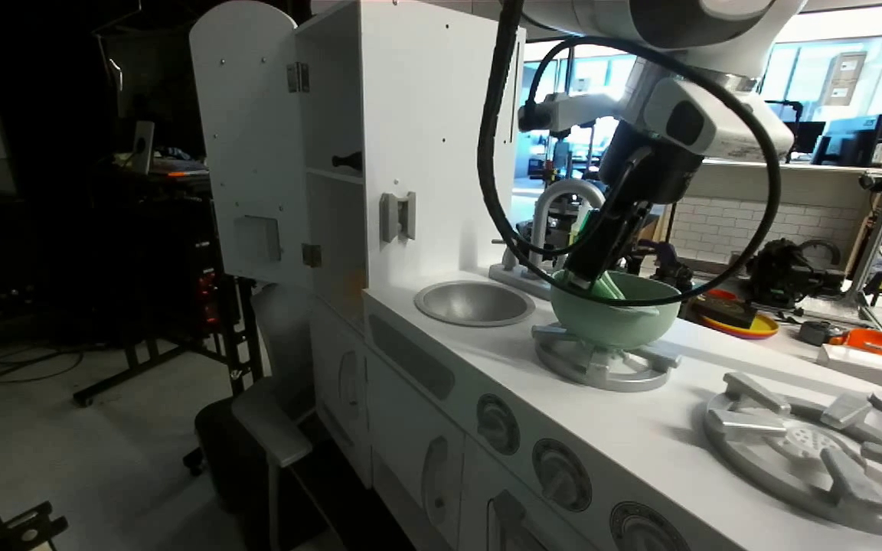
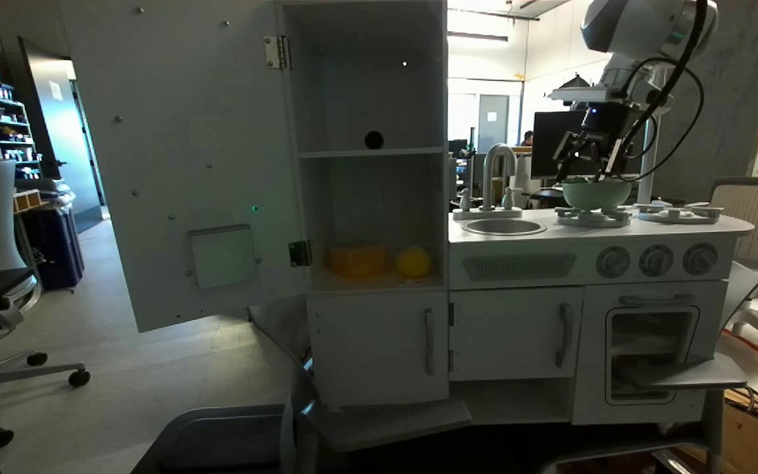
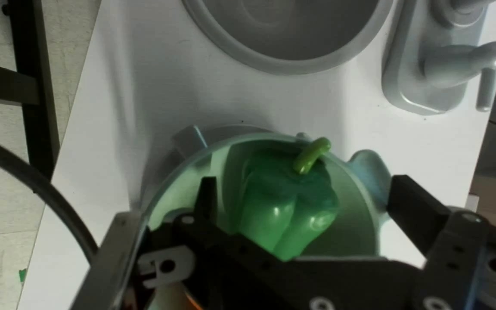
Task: Open the right door of the cabinet, put the black bottle from the counter and the green toy from the pot in the cabinet.
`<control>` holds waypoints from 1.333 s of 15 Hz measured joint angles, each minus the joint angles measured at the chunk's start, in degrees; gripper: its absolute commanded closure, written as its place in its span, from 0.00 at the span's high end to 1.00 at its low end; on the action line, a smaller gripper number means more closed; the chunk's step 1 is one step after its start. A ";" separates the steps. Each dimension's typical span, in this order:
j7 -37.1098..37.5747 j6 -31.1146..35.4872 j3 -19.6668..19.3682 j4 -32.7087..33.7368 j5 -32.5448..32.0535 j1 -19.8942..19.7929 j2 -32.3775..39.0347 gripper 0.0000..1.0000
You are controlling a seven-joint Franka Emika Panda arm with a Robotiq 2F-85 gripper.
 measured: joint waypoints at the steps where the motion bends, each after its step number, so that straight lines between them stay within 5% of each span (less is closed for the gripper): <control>1: 0.11 0.75 -0.09 -0.99 0.00 0.04 -0.54 1.00; 9: 0.95 6.80 -0.81 -11.35 -0.35 1.35 -7.13 1.00; 20: 3.04 7.09 -4.18 -19.13 -1.73 1.10 -12.69 1.00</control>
